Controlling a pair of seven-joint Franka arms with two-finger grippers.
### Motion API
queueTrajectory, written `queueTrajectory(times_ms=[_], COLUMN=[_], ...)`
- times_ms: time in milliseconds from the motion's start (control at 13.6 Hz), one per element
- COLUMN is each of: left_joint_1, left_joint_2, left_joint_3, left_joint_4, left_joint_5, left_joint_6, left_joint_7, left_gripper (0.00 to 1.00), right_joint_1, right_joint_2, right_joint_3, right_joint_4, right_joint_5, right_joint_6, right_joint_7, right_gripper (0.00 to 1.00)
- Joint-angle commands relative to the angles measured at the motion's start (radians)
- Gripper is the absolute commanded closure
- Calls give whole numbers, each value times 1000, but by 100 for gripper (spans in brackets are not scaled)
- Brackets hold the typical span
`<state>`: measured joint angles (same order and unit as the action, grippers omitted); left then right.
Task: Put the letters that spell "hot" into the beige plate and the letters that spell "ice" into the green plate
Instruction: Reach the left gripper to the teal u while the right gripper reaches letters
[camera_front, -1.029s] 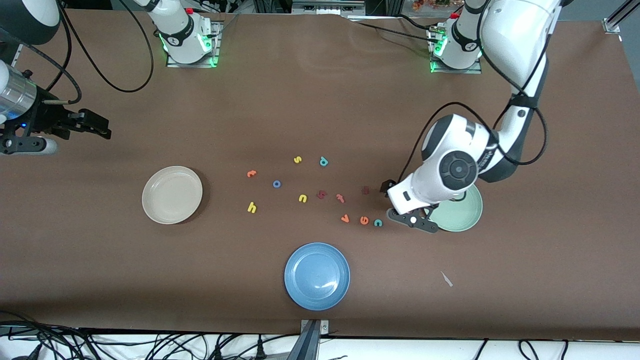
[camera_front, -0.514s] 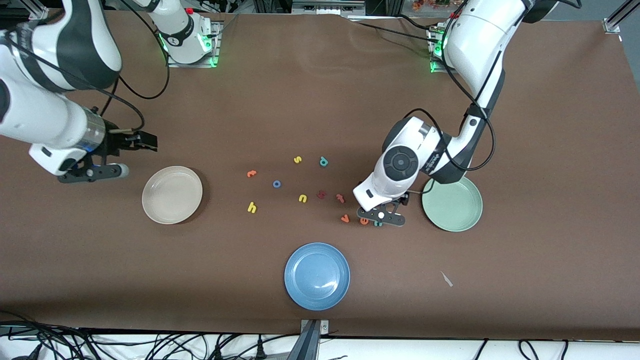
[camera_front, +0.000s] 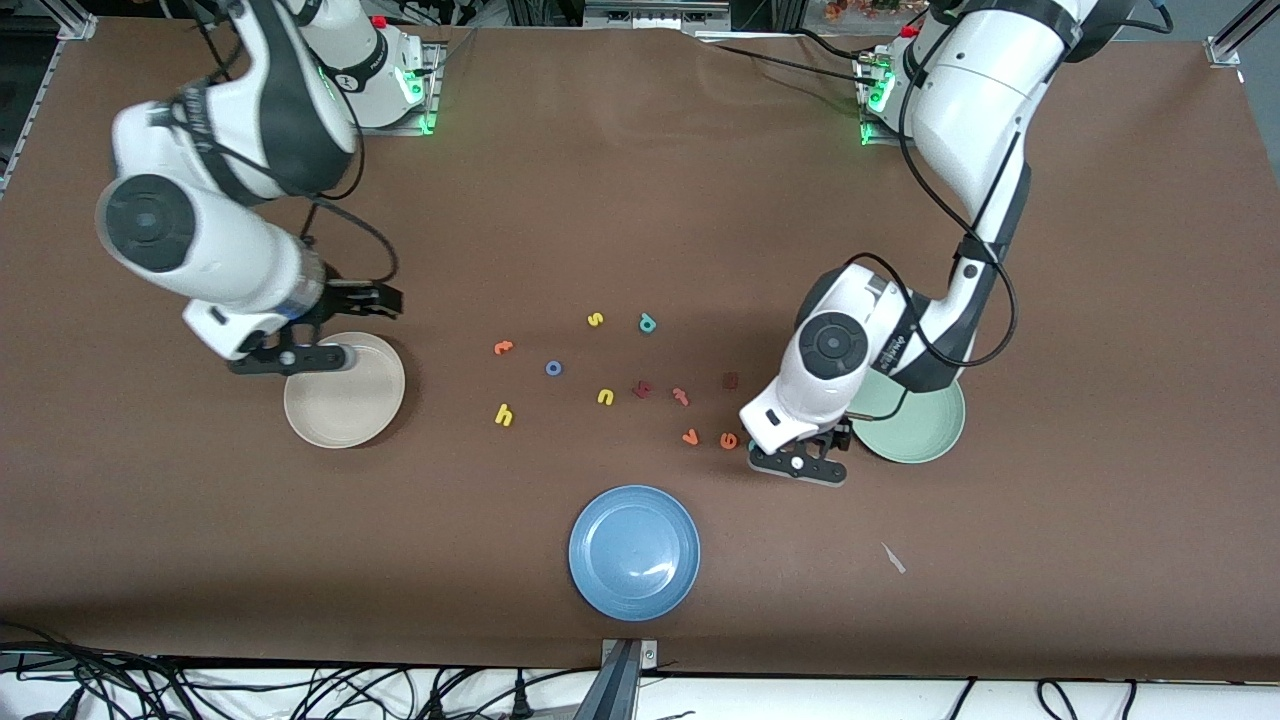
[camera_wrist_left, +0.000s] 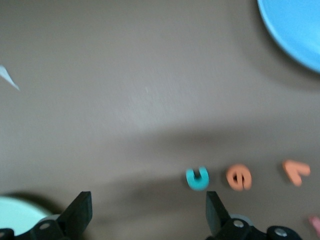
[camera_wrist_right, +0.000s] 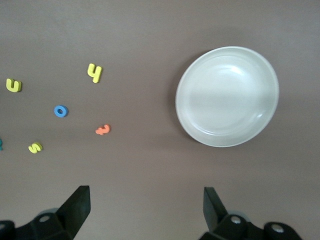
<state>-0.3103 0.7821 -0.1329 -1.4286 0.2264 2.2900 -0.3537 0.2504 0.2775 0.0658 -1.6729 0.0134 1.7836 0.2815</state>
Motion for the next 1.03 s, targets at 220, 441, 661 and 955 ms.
queueTrajectory(times_ms=[220, 441, 661, 955], left_joint_1=[-6, 3, 10, 8], left_joint_2=[51, 51, 51, 52], left_joint_3=[-7, -10, -13, -13], left_joint_4=[17, -10, -23, -24], left_joint_5=[-38, -22, -36, -140], left_joint_6=[106, 134, 137, 137], left_joint_7=[-1, 139, 101, 56], left_gripper=[0, 0, 0, 36], right_joint_1=[73, 121, 151, 188], right_joint_2=[66, 145, 250, 269], right_joint_3=[-3, -4, -4, -6], right_joint_4=[-103, -103, -105, -137], right_joint_5=[11, 11, 5, 3], right_joint_6=[206, 330, 483, 596], right_joint_7=[250, 315, 419, 499], right_gripper=[0, 0, 0, 0])
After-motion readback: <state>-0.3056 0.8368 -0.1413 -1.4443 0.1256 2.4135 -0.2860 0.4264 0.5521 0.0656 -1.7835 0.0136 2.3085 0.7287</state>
